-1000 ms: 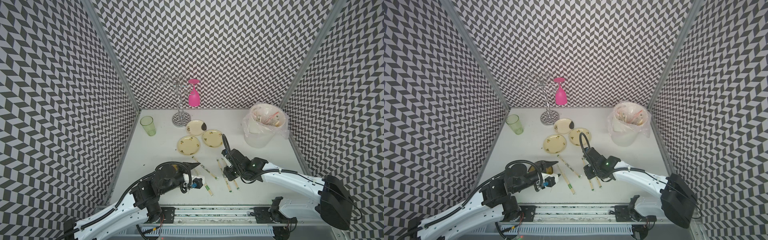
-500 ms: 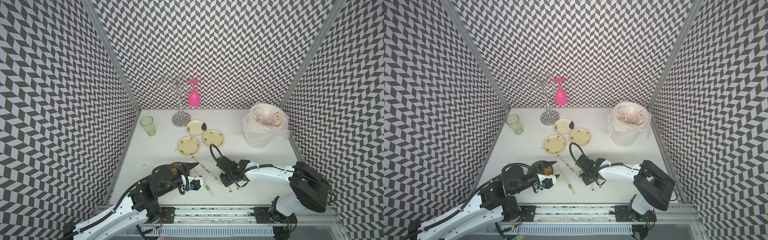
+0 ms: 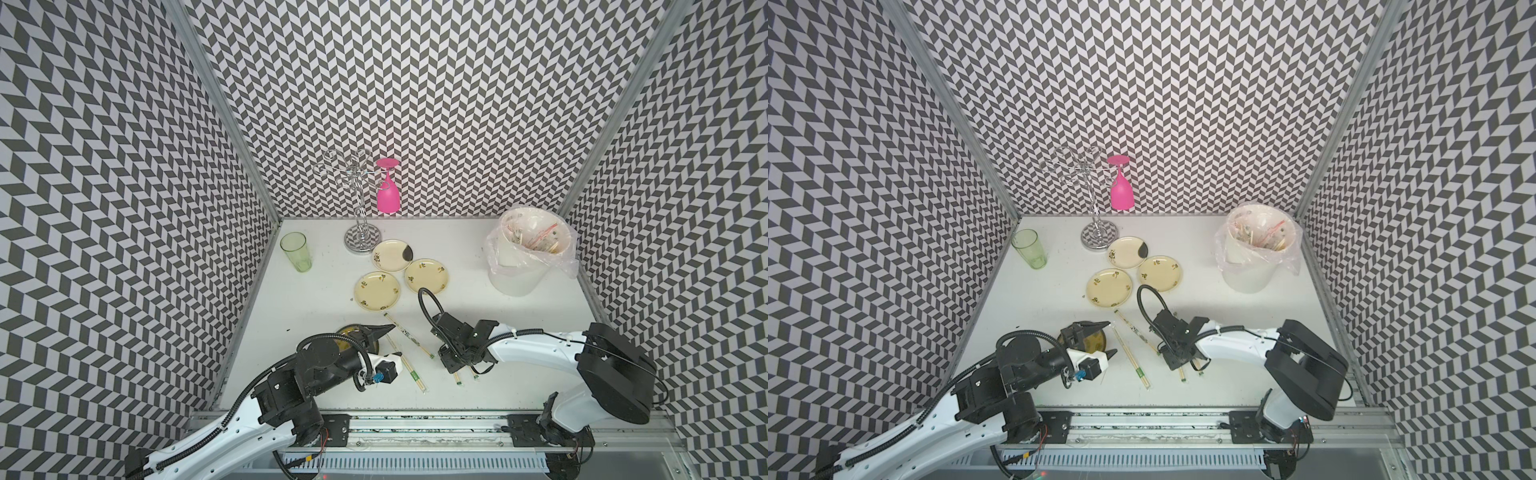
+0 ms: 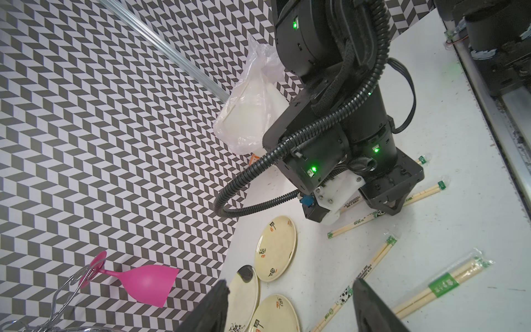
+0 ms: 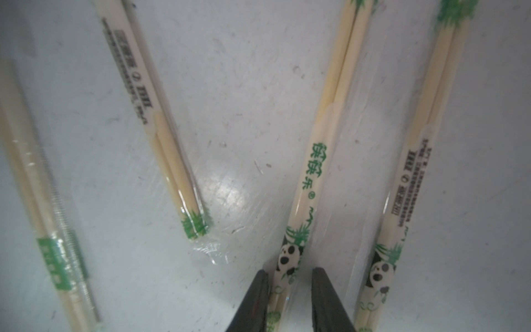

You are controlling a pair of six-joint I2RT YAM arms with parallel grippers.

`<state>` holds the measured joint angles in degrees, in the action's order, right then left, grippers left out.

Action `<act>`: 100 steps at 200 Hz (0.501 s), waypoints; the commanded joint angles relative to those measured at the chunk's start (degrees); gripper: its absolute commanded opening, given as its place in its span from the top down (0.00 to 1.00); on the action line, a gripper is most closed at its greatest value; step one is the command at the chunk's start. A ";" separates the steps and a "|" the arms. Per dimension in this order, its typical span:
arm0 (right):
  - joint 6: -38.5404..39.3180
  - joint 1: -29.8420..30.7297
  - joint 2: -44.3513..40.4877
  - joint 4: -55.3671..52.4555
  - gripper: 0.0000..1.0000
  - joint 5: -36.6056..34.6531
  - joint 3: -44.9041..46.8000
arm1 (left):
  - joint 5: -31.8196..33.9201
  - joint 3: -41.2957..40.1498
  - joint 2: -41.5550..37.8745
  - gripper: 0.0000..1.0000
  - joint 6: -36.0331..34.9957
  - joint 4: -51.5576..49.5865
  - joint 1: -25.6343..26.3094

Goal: Remove the packaging of disposable chopsticks
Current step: Pick up the disposable chopsticks from the center of the board.

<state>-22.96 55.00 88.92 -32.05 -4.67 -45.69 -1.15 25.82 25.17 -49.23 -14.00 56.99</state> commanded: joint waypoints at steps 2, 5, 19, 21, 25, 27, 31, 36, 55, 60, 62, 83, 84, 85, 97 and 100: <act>-1.19 0.21 1.22 -0.51 0.76 1.92 1.06 | -0.18 0.00 -0.35 0.30 -0.42 0.29 -0.04; -1.16 0.20 1.09 -0.61 0.77 2.06 1.00 | -0.22 0.01 -0.31 0.30 -0.49 0.24 -0.04; -1.32 0.23 0.75 -1.31 0.82 2.12 0.46 | 0.13 -0.01 -0.46 0.30 -0.54 0.22 -0.04; -1.44 0.22 0.66 -1.38 0.82 2.10 0.39 | 0.17 0.01 -0.47 0.30 -0.52 0.18 -0.04; -1.53 0.23 0.49 -1.56 0.82 2.12 0.30 | 0.25 -0.03 -0.51 0.30 -0.51 0.20 -0.04; -1.60 0.22 0.42 -1.60 0.82 2.16 0.26 | 0.26 0.00 -0.55 0.30 -0.51 0.20 -0.04; -1.65 0.17 0.23 -1.73 0.83 2.15 0.20 | 0.35 -0.07 -0.64 0.30 -0.51 0.19 -0.08; -1.80 0.19 0.08 -1.85 0.85 2.33 0.17 | 0.36 -0.14 -0.87 0.30 -0.51 0.20 0.00; -2.02 0.18 -0.35 -2.37 0.87 2.65 -0.14 | 0.35 -0.34 -1.47 0.30 -0.52 0.15 -0.04; -2.24 0.19 -0.36 -2.38 0.87 2.61 -0.27 | 0.40 -0.46 -1.75 0.30 -0.54 0.20 -0.04; -2.21 0.17 -0.40 -2.35 0.87 2.59 -0.27 | 0.39 -0.43 -1.78 0.30 -0.47 0.20 -0.04; -2.61 0.17 -0.53 -2.56 0.88 2.30 -0.58 | 0.44 -0.69 -2.73 0.29 -0.45 0.29 -0.04; -2.61 0.18 -0.52 -2.57 0.88 2.30 -0.60 | 0.44 -0.69 -2.79 0.29 -0.44 0.29 -0.04; -2.57 0.19 -0.51 -2.53 0.88 2.30 -0.62 | 0.44 -0.69 -2.82 0.29 -0.48 0.29 -0.04; -2.79 0.10 -0.50 -2.66 0.89 2.38 -0.84 | 0.31 -0.78 -3.23 0.29 -0.35 0.29 -0.04; -2.82 0.13 -0.44 -2.66 0.89 2.46 -0.86 | 0.35 -0.79 -3.32 0.29 -0.28 0.29 -0.04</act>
<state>-24.56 54.96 88.79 -32.82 -3.33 -45.93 -0.89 25.80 23.03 -49.23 -14.13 56.99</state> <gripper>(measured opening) 0.120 0.711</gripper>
